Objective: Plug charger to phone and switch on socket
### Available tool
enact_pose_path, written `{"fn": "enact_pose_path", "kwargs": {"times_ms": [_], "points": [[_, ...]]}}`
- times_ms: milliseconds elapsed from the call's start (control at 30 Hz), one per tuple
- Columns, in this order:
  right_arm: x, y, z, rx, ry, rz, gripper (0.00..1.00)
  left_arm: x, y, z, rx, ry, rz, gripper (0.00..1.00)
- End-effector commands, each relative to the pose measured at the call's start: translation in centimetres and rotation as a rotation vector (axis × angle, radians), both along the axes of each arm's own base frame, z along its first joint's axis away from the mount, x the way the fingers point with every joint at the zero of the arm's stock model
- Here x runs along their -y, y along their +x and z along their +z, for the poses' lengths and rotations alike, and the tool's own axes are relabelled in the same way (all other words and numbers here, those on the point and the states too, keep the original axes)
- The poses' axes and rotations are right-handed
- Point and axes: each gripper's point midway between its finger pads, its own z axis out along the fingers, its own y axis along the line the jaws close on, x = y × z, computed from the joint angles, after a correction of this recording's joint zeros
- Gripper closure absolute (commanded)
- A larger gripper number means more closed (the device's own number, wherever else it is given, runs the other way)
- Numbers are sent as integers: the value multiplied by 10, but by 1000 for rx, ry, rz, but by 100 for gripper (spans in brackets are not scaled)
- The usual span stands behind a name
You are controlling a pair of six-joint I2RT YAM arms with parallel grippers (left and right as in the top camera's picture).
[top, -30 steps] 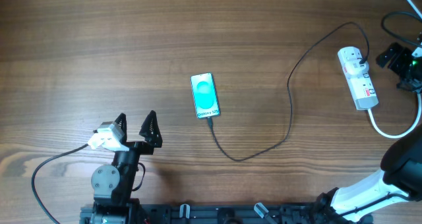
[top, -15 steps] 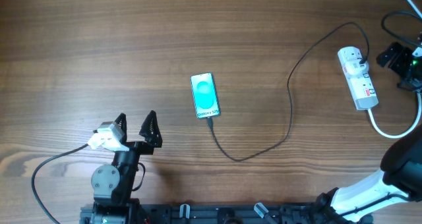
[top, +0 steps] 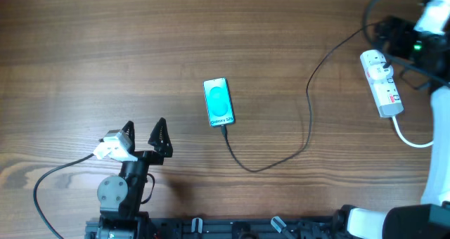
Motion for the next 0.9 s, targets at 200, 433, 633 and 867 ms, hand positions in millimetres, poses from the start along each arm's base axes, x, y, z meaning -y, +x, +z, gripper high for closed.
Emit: {"fn": "enact_pose_path", "kwargs": {"times_ms": [200, 433, 633, 867], "points": [[-83, 2, 14, 38, -10, 210, 0, -3, 0, -2, 1, 24, 14, 0], [-116, -4, 22, 58, -12, 288, 0, -3, 0, -2, 1, 24, 14, 0], [-122, -17, 46, 121, -20, 305, 0, -3, 0, -2, 1, 24, 14, 0], [-122, -25, 60, 158, -25, 304, 0, -3, 0, -2, 1, 24, 14, 0]]}}
